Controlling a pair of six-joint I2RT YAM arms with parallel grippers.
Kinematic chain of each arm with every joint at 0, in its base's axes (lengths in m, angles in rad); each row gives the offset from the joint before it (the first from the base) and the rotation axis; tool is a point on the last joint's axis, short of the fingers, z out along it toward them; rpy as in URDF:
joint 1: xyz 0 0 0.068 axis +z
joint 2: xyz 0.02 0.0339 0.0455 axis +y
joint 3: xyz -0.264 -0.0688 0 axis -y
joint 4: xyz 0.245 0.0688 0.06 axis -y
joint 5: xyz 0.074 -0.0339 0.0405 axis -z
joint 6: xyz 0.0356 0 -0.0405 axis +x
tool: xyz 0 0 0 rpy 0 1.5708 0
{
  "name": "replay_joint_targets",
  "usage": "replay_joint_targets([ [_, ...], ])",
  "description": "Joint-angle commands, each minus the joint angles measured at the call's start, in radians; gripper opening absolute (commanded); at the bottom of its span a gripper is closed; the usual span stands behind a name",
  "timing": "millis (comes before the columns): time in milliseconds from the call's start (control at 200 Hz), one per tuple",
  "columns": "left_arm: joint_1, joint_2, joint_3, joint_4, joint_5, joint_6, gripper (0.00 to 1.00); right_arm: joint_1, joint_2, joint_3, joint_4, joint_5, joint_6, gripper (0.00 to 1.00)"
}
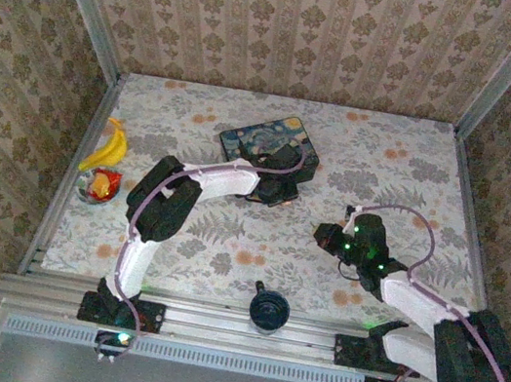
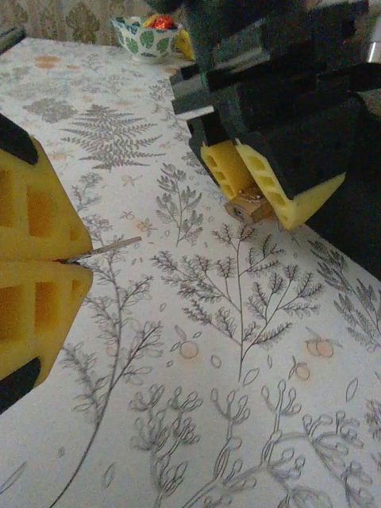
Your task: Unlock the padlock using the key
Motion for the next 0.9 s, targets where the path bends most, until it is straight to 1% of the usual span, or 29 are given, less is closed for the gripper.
replay_joint_targets([
  [0, -0.003, -0.054, -0.024, 0.037, 0.113, -0.104, 0.00, 0.035, 0.082, -0.001, 0.190, 0.076, -0.002, 0.00],
  [180, -0.003, -0.086, -0.052, 0.063, 0.118, -0.134, 0.00, 0.073, 0.201, 0.021, 0.326, 0.117, -0.003, 0.00],
  [215, -0.004, -0.089, -0.060, 0.078, 0.124, -0.143, 0.00, 0.076, 0.246, 0.029, 0.349, 0.120, -0.004, 0.00],
  [420, -0.009, -0.080, -0.071, 0.102, 0.146, -0.164, 0.00, 0.089, 0.354, 0.072, 0.430, 0.121, 0.007, 0.00],
  [630, -0.007, -0.083, -0.096, 0.129, 0.148, -0.198, 0.00, 0.099, 0.419, 0.082, 0.502, 0.131, 0.022, 0.00],
  [895, -0.004, -0.076, -0.093, 0.128, 0.158, -0.202, 0.00, 0.111, 0.464, 0.095, 0.570, 0.160, 0.040, 0.00],
])
